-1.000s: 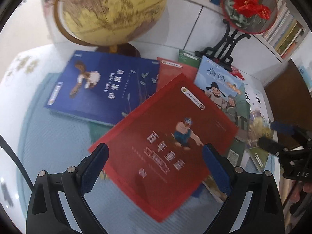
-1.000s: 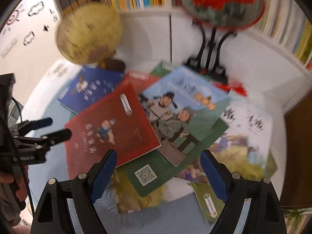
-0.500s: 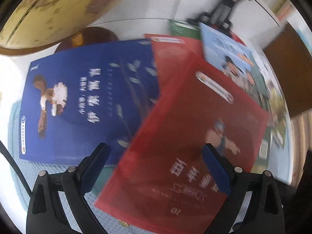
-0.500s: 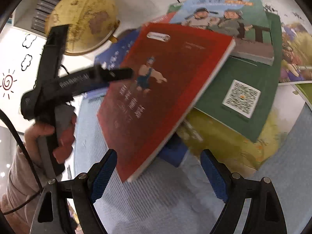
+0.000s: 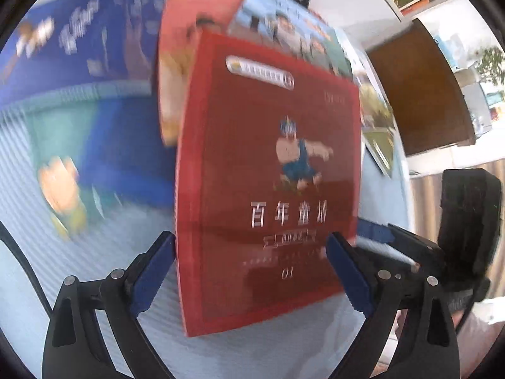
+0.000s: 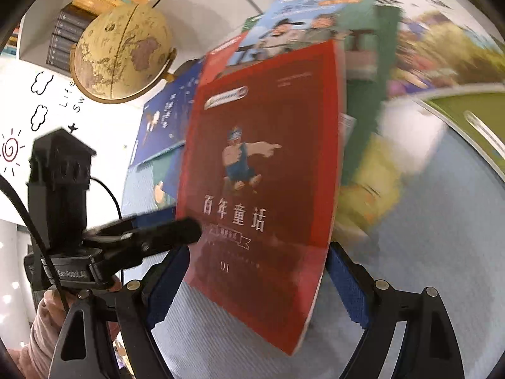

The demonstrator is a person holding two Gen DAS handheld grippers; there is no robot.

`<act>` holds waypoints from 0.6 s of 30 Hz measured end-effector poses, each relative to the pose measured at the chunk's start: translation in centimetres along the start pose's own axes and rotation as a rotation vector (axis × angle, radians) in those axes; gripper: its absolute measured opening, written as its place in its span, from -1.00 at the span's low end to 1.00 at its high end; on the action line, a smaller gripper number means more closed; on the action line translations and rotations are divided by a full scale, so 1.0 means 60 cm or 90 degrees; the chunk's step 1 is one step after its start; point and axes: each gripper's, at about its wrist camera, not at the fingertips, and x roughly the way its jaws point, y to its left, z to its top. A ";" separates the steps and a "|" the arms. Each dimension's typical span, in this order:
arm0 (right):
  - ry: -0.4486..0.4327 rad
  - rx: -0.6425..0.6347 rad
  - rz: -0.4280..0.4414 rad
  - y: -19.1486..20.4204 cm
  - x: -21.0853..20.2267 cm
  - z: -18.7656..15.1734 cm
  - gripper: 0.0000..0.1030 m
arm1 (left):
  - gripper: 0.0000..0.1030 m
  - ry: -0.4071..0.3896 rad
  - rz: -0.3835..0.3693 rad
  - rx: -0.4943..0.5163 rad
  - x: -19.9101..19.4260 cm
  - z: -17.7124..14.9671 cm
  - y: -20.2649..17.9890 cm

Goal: Organize books

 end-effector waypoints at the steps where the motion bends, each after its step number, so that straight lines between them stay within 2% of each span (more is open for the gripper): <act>1: 0.004 0.016 -0.007 -0.013 0.000 -0.006 0.68 | 0.82 -0.007 0.000 0.001 0.001 -0.007 0.002; 5: -0.011 0.046 0.030 -0.052 -0.016 -0.027 0.49 | 0.82 -0.016 -0.009 -0.015 -0.006 -0.012 0.008; 8: -0.011 0.017 0.017 -0.041 -0.012 -0.018 0.41 | 0.75 -0.025 -0.019 -0.039 -0.008 -0.008 0.016; 10: -0.014 -0.025 -0.011 -0.028 -0.007 -0.014 0.27 | 0.49 -0.033 -0.002 -0.047 -0.008 -0.009 0.013; 12: -0.016 -0.040 -0.020 -0.024 -0.002 -0.009 0.17 | 0.32 -0.039 0.013 -0.058 -0.012 -0.011 0.016; 13: -0.016 -0.034 -0.018 -0.025 -0.002 -0.005 0.06 | 0.16 -0.043 0.019 -0.063 -0.013 -0.012 0.019; 14: -0.015 -0.025 -0.012 -0.026 0.002 0.000 -0.11 | 0.08 -0.046 0.024 -0.069 -0.015 -0.013 0.022; 16: -0.012 0.001 0.007 -0.039 0.004 0.005 -0.16 | -0.09 -0.049 0.022 -0.085 -0.020 -0.017 0.033; 18: -0.012 0.018 0.024 -0.050 -0.001 0.000 -0.22 | -0.16 -0.050 0.016 -0.093 -0.026 -0.021 0.044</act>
